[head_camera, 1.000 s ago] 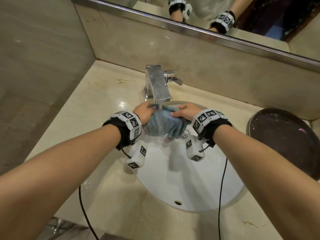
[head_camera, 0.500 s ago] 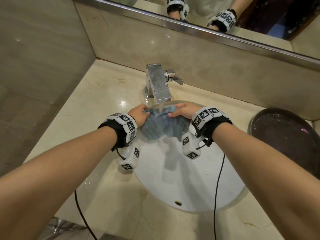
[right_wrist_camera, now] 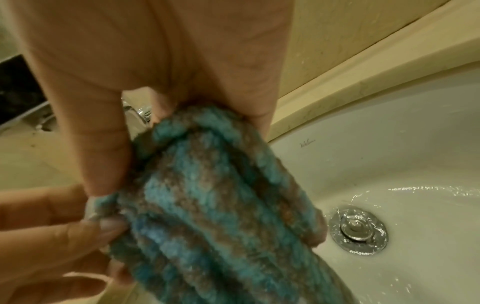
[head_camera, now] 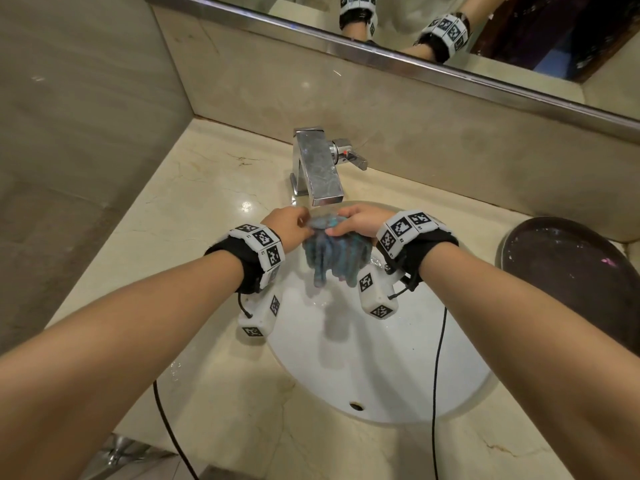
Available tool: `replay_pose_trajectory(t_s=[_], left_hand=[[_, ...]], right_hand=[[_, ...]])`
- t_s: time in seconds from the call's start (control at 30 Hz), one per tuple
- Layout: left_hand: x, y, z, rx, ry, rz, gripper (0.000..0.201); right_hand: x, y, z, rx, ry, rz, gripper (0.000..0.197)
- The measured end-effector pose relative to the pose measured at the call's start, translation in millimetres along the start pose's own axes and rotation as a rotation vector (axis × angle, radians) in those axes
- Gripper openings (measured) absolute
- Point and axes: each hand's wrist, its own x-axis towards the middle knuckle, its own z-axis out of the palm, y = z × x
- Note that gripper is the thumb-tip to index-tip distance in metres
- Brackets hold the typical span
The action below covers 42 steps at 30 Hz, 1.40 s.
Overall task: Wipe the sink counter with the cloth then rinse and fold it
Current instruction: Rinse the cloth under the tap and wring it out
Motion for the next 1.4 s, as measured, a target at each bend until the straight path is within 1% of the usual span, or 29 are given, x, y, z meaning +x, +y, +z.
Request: replay_pose_trajectory(t_s=[0.07, 0.1, 0.17, 0.23, 0.33, 0.4, 0.47, 0.53, 0.57, 0.6, 0.67, 0.7, 0.73, 0.77, 0.83, 0.87, 0.9, 0.97, 1.03, 1.07, 1.1, 1.13, 1.17, 1.2, 1.23, 1.27, 1.3, 1.33, 1.4], left_hand=[[0.0, 0.0, 2.1, -0.050, -0.006, -0.028, 0.019], [0.1, 0.3, 4.3, -0.069, -0.007, -0.032, 0.017], [-1.2, 3.0, 7.5, -0.081, -0.010, -0.043, 0.019], [-0.5, 4.7, 7.8, -0.105, -0.012, -0.068, 0.022], [-0.1, 1.8, 5.9, -0.112, -0.005, -0.108, 0.026], [0.2, -2.2, 6.4, -0.130, -0.013, -0.135, 0.030], [-1.4, -4.5, 7.4, -0.139, -0.049, -0.151, 0.030], [-0.8, -6.1, 7.1, -0.073, -0.116, -0.148, 0.031], [-0.1, -6.9, 6.7, -0.034, -0.144, -0.131, 0.036], [0.0, -6.7, 6.3, -0.029, -0.159, -0.108, 0.046], [-0.6, -3.5, 5.5, -0.108, -0.149, -0.043, 0.065], [-0.5, -2.0, 5.3, -0.148, -0.126, -0.021, 0.067], [-0.6, -0.7, 5.0, -0.163, -0.097, -0.006, 0.063], [0.2, -1.0, 4.7, -0.150, -0.063, 0.002, 0.053], [0.4, -1.5, 1.7, -0.080, 0.012, 0.019, 0.032], [0.5, -1.8, 0.0, -0.071, 0.040, 0.026, 0.026], [1.1, -2.3, -0.9, -0.084, 0.059, 0.036, 0.023], [1.6, -2.3, -1.3, -0.114, 0.077, 0.042, 0.020], [2.1, -2.8, 0.3, -0.165, 0.084, 0.016, 0.014], [3.2, -3.8, 0.9, -0.204, 0.087, -0.012, 0.009], [4.6, -6.0, 1.2, -0.253, 0.096, -0.041, 0.011], [5.5, -8.5, 1.1, -0.292, 0.101, -0.074, 0.019], [6.6, -11.0, 1.0, -0.314, 0.101, -0.094, 0.026], [6.6, -12.5, 0.5, -0.310, 0.083, -0.109, 0.029], [6.6, -14.5, 0.9, -0.286, 0.052, -0.117, 0.030], [6.2, -16.0, 1.3, -0.247, 0.018, -0.125, 0.030], [6.1, -17.5, 2.0, -0.207, -0.008, -0.130, 0.029], [5.6, -18.4, 2.1, -0.180, -0.029, -0.132, 0.029], [5.5, -20.4, 1.0, -0.172, -0.063, -0.140, 0.029]], right_hand=[[0.6, 2.6, -6.0, -0.162, 0.004, 0.021, 0.042], [-0.3, 3.5, -8.0, -0.272, -0.014, 0.041, 0.040], [-2.2, 5.7, -8.3, -0.464, -0.050, 0.086, 0.032], [-2.4, 9.8, -9.1, -0.523, -0.030, 0.087, 0.025], [-5.5, 12.0, -11.6, -0.419, 0.029, 0.057, 0.021], [-8.9, 12.1, -13.5, -0.299, 0.064, 0.036, 0.018], [-8.9, 12.5, -13.6, -0.159, 0.064, 0.009, 0.018], [-6.7, 11.2, -9.6, -0.062, 0.054, -0.023, 0.006], [-5.1, 10.7, -7.2, -0.034, 0.045, -0.045, 0.006], [-5.1, 9.2, -4.1, -0.017, 0.030, -0.057, 0.011], [-6.8, 6.1, 1.2, -0.006, 0.001, -0.089, 0.012], [-7.5, 4.9, 2.8, 0.006, -0.014, -0.104, 0.011], [-8.2, 4.6, 4.2, 0.021, -0.017, -0.119, 0.012], [-7.4, 5.1, 4.8, 0.044, -0.016, -0.119, 0.014], [-4.8, 7.1, 4.3, 0.095, 0.017, -0.085, 0.019], [-2.4, 8.6, 2.7, 0.102, 0.036, -0.068, 0.021], [-1.3, 9.3, 1.3, 0.094, 0.045, -0.057, 0.020], [-2.7, 8.0, -1.0, 0.031, 0.016, -0.026, 0.010], [-5.2, 8.1, -3.0, -0.131, -0.032, 0.024, 0.017], [-6.2, 9.3, -3.1, -0.251, -0.039, 0.059, 0.017], [-6.3, 11.2, -3.2, -0.358, -0.030, 0.081, 0.010], [-7.8, 12.5, -2.8, -0.427, -0.005, 0.102, 0.005], [-6.4, 14.4, -3.4, -0.452, 0.026, 0.122, 0.006], [-7.6, 14.8, -3.3, -0.435, 0.036, 0.137, 0.008], [-7.1, 15.2, -3.6, -0.391, 0.038, 0.142, 0.016], [-8.0, 14.3, -3.5, -0.320, 0.055, 0.128, 0.027], [-9.1, 13.1, -2.9, -0.231, 0.083, 0.096, 0.035], [-10.6, 11.4, -1.6, -0.126, 0.103, 0.049, 0.035], [-10.4, 10.2, 1.9, 0.092, 0.073, -0.001, 0.021]])
